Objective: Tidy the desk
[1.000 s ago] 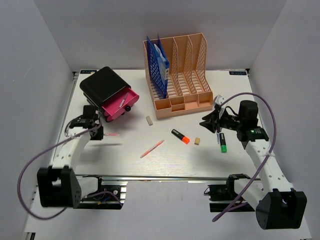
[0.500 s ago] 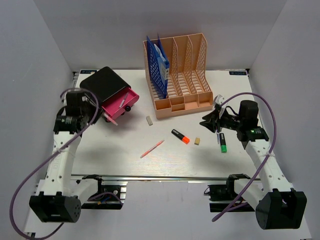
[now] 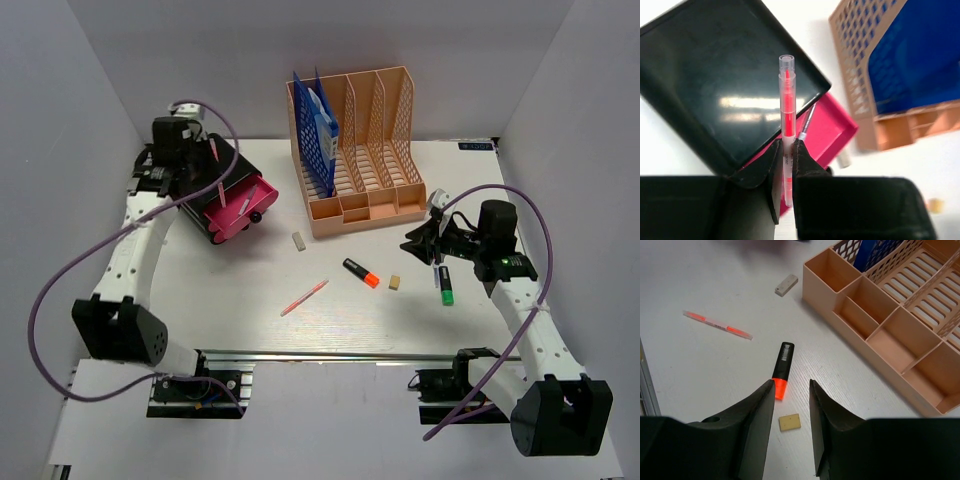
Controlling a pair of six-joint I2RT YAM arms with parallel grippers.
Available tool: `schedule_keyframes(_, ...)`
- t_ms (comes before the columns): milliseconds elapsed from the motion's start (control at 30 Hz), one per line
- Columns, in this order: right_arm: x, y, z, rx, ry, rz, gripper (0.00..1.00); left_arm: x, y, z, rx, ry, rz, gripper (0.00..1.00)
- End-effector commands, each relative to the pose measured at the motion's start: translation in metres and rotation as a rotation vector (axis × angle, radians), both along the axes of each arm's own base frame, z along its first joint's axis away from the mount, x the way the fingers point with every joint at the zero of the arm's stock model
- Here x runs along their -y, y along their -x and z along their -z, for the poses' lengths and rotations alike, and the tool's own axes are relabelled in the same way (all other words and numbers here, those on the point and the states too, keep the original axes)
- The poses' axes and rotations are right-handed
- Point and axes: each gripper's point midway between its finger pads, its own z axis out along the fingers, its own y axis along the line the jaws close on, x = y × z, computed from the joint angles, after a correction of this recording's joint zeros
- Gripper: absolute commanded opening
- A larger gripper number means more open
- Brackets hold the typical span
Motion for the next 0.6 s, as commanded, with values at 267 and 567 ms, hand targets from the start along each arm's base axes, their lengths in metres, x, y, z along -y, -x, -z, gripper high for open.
schedule_keyframes(267,0.000,-0.002,-0.002,0.009,-0.007,-0.008,0.40,0.013,-0.008,0.025,-0.011,-0.432,0.139,0.00)
schedule_keyframes(567,0.000,-0.002,-0.001,0.011,-0.002,-0.007,0.40,0.018,0.007,0.075,-0.120,-0.576,0.157,0.07)
